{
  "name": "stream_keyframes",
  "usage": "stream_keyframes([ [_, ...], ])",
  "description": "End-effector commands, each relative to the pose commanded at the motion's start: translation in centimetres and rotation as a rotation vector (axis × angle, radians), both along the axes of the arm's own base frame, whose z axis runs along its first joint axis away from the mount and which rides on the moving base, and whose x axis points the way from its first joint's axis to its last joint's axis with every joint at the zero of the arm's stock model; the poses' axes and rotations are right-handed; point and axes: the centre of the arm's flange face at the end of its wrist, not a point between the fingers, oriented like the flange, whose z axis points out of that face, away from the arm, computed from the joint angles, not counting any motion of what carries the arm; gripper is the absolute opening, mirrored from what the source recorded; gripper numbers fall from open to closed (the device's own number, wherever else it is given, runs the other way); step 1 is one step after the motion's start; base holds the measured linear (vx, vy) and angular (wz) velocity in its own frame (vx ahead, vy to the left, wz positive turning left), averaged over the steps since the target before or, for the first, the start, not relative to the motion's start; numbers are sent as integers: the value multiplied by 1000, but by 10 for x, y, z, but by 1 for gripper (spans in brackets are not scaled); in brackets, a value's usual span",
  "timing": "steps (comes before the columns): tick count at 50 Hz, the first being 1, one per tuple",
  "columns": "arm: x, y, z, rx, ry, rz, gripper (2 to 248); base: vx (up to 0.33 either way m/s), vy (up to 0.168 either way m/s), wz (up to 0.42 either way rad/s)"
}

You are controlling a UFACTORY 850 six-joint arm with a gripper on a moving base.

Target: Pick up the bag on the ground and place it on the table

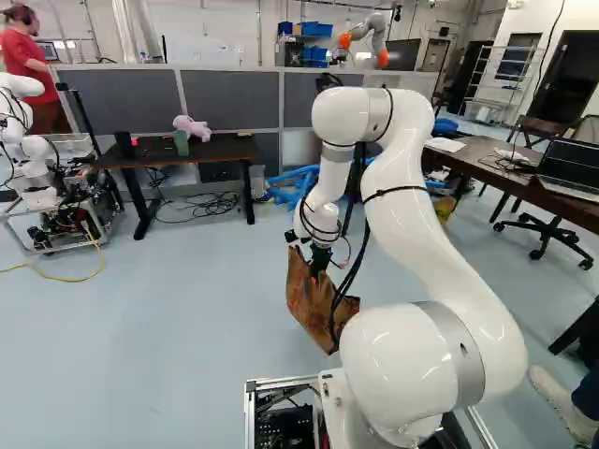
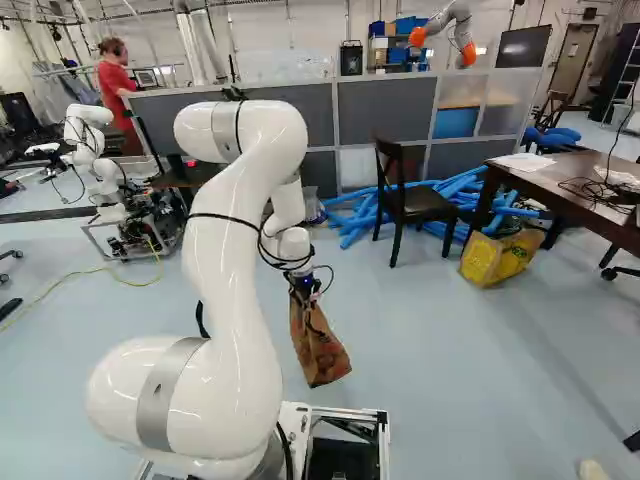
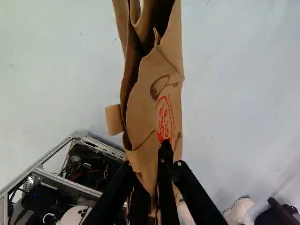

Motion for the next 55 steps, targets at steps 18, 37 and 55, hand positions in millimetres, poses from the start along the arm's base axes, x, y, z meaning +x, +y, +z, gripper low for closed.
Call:
stream_keyframes([
  [18, -20, 13, 27, 0, -4, 29, 21, 0, 0, 0],
  [37, -44, 27, 55, 0, -14, 62, 21, 0, 0, 0],
  [55, -71, 34, 82, 1, -26, 82, 21, 0, 0, 0],
])
